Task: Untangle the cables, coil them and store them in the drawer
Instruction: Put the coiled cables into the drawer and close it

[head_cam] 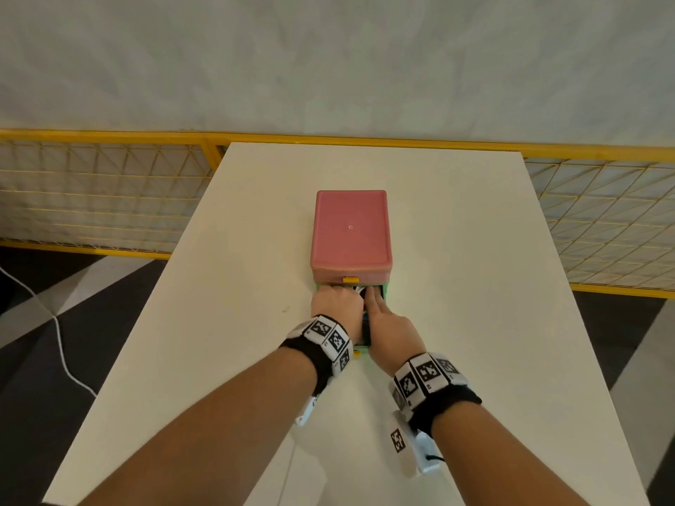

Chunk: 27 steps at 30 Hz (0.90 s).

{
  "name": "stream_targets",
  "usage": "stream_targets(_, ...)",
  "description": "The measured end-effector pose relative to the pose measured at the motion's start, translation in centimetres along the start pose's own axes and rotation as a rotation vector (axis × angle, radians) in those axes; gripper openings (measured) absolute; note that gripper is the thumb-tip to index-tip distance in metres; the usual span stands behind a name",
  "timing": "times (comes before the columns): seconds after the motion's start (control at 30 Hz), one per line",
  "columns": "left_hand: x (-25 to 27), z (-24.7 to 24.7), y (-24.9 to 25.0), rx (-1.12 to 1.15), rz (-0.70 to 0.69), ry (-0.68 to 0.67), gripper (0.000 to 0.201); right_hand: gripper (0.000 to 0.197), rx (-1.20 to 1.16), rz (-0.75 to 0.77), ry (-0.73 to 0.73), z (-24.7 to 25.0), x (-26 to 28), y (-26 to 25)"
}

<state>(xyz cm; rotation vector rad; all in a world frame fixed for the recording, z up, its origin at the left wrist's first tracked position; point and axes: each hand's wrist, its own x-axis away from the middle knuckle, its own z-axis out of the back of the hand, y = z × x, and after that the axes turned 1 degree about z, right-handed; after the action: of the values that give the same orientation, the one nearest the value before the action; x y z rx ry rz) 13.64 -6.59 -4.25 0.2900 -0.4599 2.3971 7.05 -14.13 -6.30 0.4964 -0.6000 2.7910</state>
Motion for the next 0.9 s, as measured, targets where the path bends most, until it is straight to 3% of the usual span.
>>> stream_targets(0.1,-0.2,0.2,0.4,0.138,0.109,0.029,0.033,0.077,0.051,-0.002,0.018,-0.3,1.2,0.0)
stream_targets(0.13,-0.2,0.1,0.2,0.144,0.098,0.048,0.033,0.076,0.063,-0.007,0.023,-0.4,1.4,-0.1)
stream_targets(0.2,0.2,0.2,-0.1,0.205,0.090,-0.042,0.027,0.075,0.092,-0.003,0.037,-0.4,1.4,-0.4)
stream_targets(0.3,0.0,-1.3,-1.1,0.333,0.122,0.002,0.058,0.072,0.132,-0.005,0.042,-0.2,1.1,-0.5)
stream_targets(0.37,0.8,-2.0,-1.1,0.298,0.154,0.039,0.067,0.073,0.126,-0.009,0.053,-0.3,1.1,-0.5)
stream_targets(0.47,1.0,-2.7,0.2,0.211,0.213,0.076,0.056,0.079,0.054,0.021,0.070,-0.7,1.2,0.0)
stream_targets(0.53,0.7,-2.3,0.6,0.222,0.222,0.018,0.047,0.085,0.008,0.044,0.080,-0.9,1.4,0.1)
stream_targets(0.6,-0.4,-2.5,0.7,0.259,0.256,0.062,0.038,0.085,0.012,0.043,0.095,-0.9,1.4,0.1)
stream_targets(0.77,0.7,-1.9,-0.6,0.438,0.136,0.077,0.051,0.076,0.107,0.027,0.077,-1.1,1.7,-0.4)
stream_targets(0.9,2.4,-2.5,-2.5,0.674,0.042,0.239,0.048,0.073,0.087,0.026,0.094,-1.4,1.8,-0.3)
